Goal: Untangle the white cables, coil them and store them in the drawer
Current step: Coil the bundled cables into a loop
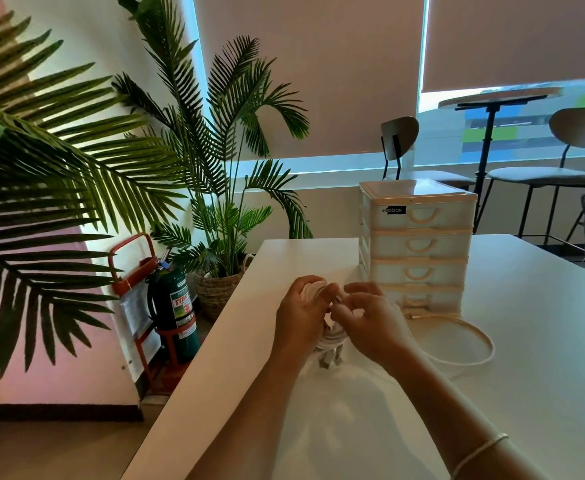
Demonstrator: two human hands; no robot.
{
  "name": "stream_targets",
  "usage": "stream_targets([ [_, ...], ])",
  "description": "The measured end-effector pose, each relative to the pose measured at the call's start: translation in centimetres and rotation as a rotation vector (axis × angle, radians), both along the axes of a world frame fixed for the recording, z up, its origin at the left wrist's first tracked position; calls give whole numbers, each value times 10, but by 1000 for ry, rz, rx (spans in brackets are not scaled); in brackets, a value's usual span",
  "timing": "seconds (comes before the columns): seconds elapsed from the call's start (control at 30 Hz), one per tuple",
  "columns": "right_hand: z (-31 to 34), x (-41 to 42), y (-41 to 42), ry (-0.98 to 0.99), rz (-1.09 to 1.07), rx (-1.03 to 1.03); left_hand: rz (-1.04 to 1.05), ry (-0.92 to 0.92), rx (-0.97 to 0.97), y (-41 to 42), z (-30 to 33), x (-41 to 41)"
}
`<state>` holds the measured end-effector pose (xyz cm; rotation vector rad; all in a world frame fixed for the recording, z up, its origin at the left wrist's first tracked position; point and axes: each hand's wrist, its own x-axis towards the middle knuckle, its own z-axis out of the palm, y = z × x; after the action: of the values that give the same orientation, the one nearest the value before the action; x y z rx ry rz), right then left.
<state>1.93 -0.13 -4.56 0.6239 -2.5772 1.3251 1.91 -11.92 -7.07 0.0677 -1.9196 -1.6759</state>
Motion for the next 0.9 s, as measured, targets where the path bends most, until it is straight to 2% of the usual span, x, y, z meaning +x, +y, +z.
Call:
stream_targets([
  [0.07,3,2,0,-144,46,-173,2,23,-67,-2,1,2],
  [0.1,5,3,1,-171,55,-192,14,21,-104,-2,2,3],
  [0.23,13,7,5,47,-61,162,75,43,-260,-3,3,6],
  [0.3,16,7,8,73,-24,135,86,57,-269,-4,4,6],
  [0.4,20,9,11,-122,140,-68,122,56,-248,-9,5,6],
  [0.47,21,9,13,-227,209,-106,149,55,-254,-12,5,6],
  [0.67,26,1,27,-369,318,-301,215,38,-193,-28,3,4],
  [0.77,25,-5,37,-398,328,-277,206,17,-147,-34,-1,2],
  [0.9,22,-14,46,-455,358,-174,186,3,-189,-30,-2,3],
])
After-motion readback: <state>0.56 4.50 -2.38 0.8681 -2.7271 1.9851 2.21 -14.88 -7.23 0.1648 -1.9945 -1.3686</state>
